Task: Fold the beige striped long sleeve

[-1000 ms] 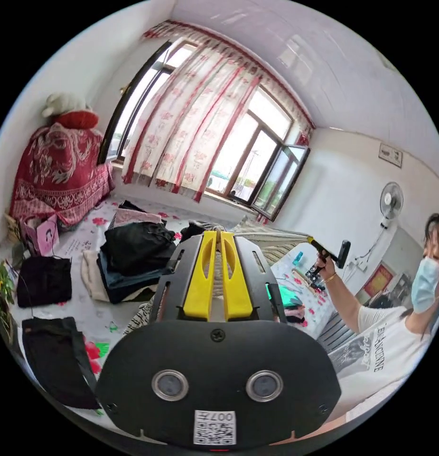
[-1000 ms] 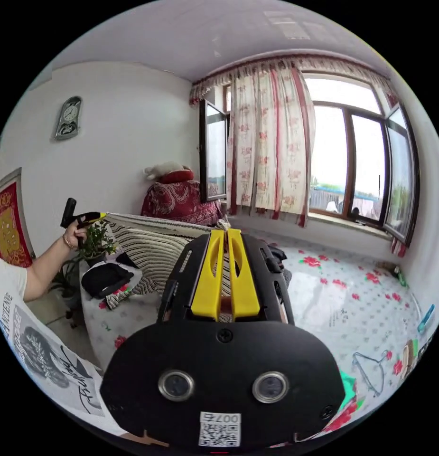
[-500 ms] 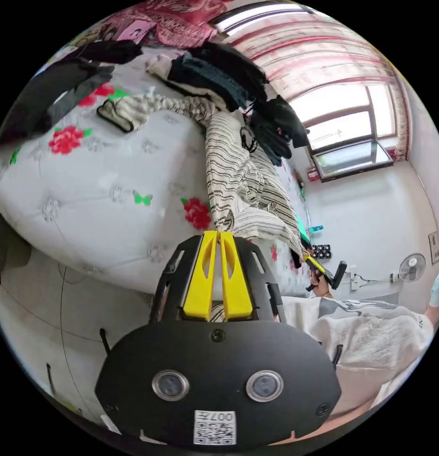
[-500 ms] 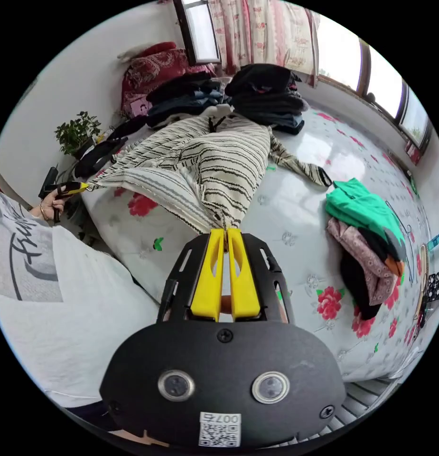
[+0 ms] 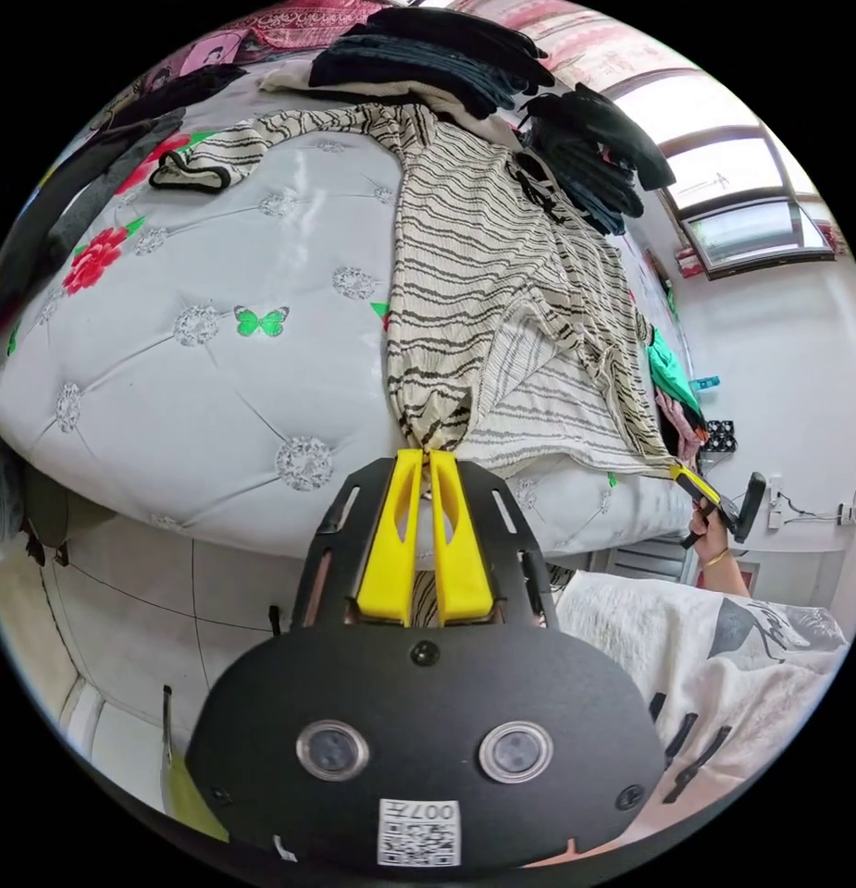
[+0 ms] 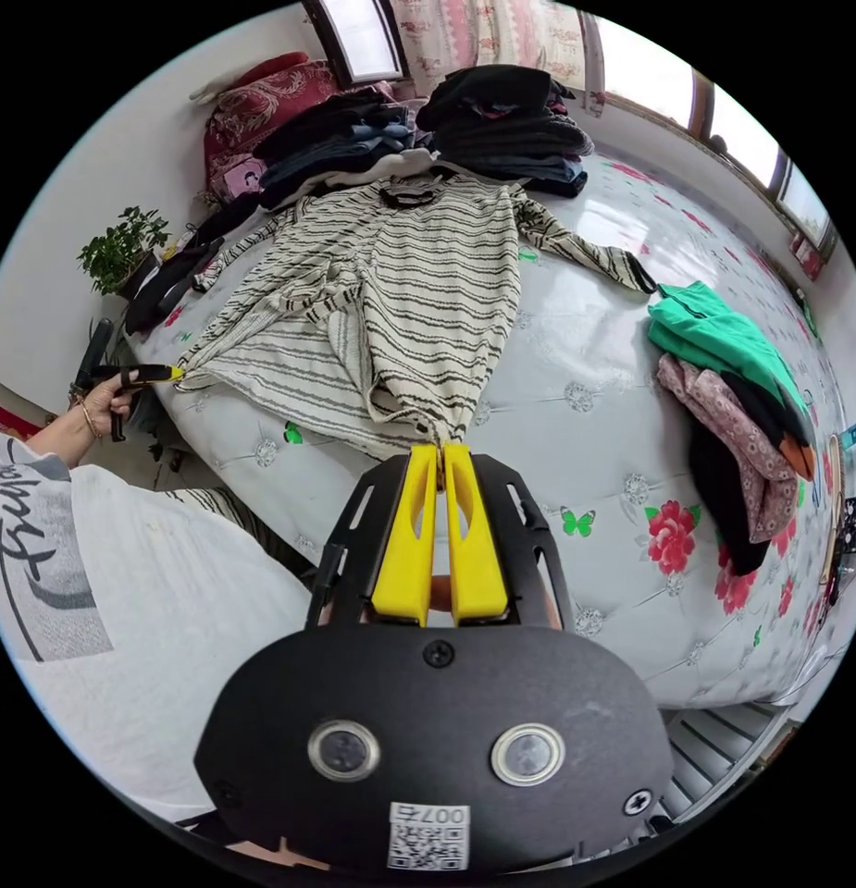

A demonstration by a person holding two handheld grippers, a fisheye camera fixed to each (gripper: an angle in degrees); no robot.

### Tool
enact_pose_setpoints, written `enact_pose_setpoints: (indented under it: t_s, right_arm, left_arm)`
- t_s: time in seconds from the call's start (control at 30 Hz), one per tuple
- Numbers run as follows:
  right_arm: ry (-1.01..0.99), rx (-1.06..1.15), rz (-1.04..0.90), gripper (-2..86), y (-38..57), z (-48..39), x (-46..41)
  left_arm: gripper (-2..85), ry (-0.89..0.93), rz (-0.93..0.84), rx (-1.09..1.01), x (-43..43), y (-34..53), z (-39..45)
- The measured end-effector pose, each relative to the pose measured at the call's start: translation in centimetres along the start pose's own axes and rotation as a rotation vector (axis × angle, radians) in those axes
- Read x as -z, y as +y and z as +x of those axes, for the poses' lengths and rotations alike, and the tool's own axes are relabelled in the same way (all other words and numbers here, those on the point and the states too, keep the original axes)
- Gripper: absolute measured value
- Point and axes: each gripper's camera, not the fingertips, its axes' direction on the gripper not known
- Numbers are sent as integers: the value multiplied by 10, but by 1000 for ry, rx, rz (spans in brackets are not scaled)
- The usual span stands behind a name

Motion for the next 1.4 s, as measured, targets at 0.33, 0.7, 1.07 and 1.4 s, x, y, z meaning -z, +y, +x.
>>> enact_pose_setpoints:
  t_s: [0.33,0.7,1.07,1.4]
  right_arm:
    - [-10,-82,-90,11,46,36,7]
    - [72,112,171,49,-19,-2,25]
    - [20,334,-24,11,-125,-24,-78]
    - [-348,591,4,0,-90,-42,-15]
  left_arm:
    - [5,48,40,63,30,81,-16]
    - [56,-122,169,-106,49,85,51]
    - [64,-59,-1,-438,-46,13,166]
    - [62,-42,12,-503,-57,-3,174]
